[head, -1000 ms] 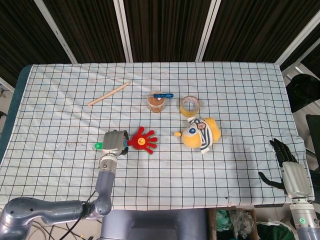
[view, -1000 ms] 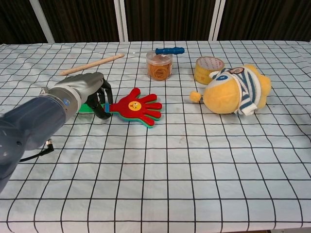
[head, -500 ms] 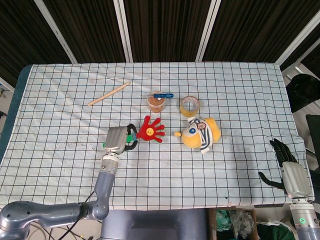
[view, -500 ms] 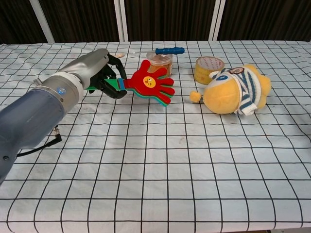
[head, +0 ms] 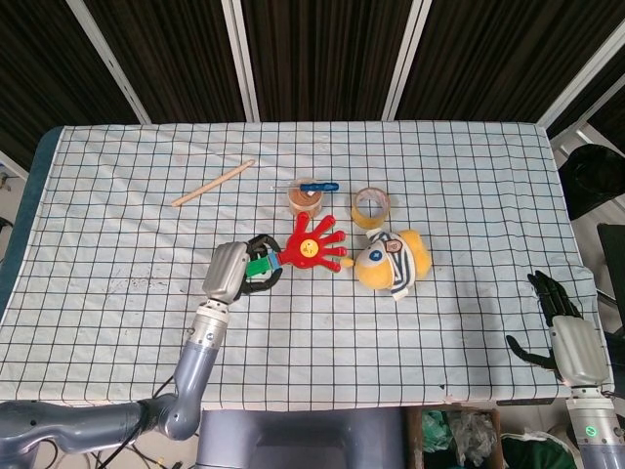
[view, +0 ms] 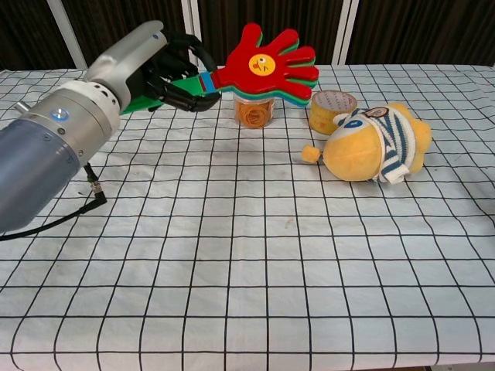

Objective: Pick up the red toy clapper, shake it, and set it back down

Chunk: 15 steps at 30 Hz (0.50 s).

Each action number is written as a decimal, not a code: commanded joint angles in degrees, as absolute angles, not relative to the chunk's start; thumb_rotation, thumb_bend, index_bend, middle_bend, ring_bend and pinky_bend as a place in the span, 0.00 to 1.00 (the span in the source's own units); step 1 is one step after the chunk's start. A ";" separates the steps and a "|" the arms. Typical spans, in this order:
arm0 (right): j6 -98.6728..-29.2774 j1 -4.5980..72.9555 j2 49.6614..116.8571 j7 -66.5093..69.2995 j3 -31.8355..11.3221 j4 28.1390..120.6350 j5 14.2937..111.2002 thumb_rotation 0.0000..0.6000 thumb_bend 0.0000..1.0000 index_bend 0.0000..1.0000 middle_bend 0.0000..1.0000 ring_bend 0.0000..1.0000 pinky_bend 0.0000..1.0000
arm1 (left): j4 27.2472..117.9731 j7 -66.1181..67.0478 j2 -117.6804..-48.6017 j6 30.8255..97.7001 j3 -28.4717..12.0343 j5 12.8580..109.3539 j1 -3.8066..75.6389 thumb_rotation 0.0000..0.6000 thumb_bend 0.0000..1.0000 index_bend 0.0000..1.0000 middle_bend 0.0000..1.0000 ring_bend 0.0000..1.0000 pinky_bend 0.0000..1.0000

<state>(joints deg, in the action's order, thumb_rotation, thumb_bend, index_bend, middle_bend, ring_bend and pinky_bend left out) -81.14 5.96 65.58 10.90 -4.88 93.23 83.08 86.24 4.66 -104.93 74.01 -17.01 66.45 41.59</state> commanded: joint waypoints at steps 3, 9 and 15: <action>-81.16 5.95 65.59 10.86 -4.91 93.26 83.03 1.00 0.22 0.00 0.00 0.00 0.18 | 90.19 -9.50 -100.02 78.27 -14.51 77.12 37.49 1.00 0.57 0.72 0.81 0.68 0.85; -81.27 5.93 65.68 10.51 -5.00 93.11 82.92 1.00 0.23 0.00 0.00 0.00 0.18 | 91.19 -18.49 -97.01 87.06 -11.79 90.13 34.76 1.00 0.57 0.72 0.81 0.68 0.85; -81.42 5.89 65.85 10.14 -5.05 93.11 82.87 1.00 0.23 0.00 0.00 0.00 0.18 | 83.33 -21.37 -96.03 94.31 -9.11 100.55 33.73 1.00 0.56 0.72 0.81 0.68 0.85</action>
<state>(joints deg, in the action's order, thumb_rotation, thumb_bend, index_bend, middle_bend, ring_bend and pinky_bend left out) -81.42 5.90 65.84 10.15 -5.05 93.11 82.87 87.34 -19.57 -97.15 91.67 -10.85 97.18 34.75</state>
